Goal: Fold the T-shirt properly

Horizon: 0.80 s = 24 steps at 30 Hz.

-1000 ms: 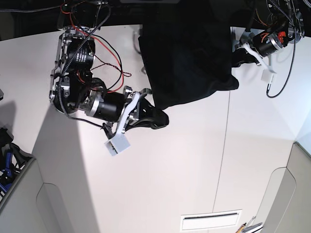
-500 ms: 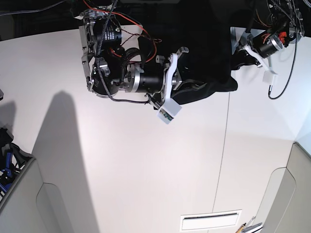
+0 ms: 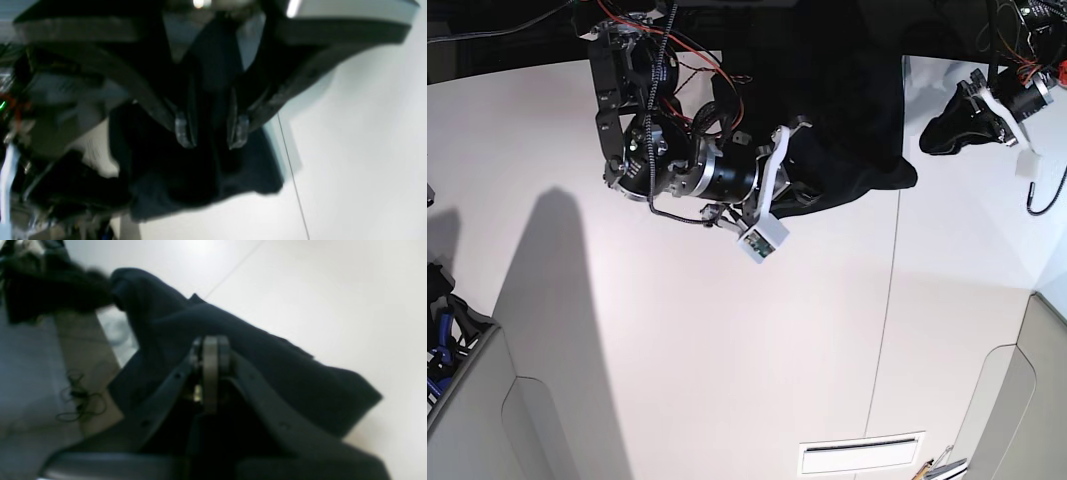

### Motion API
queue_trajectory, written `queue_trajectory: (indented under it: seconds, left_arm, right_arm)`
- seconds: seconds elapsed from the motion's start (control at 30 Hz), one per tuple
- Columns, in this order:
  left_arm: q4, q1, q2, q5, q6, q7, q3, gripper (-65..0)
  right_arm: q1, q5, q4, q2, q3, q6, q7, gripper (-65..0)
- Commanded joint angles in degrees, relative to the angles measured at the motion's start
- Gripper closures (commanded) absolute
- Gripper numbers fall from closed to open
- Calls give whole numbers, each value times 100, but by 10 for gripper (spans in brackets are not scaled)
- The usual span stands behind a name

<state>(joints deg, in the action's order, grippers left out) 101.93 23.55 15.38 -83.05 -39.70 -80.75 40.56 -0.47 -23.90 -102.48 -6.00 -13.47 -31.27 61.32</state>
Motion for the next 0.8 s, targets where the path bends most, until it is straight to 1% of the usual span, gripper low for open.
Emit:
queue_trajectory:
  seconds: [0.0,0.2,0.5,0.63,0.77]
  left_arm:
    - [254,103,103,-195,-30,75,11,-188]
    - [986,490,286,-195,-30,75,-409,-188]
    - [1088,503,289,-170,-30,75,-1707,-187]
    - [1152,505,289,133,-30,75,-2251,-185]
    - [1425,505,289,459,-30,75,-2557,-184]
  right_arm:
    - [81,-39,-46,-35,20,0,-181,0]
    - [107,-50,162,-35,103,0,-267,0]
    - [107,-50,168,-35,105,-2,-264,0]
    - [107,-50,168,-35,105,-2,-267,0]
    - [107,-50,168,-35,105,-2,-267,0]
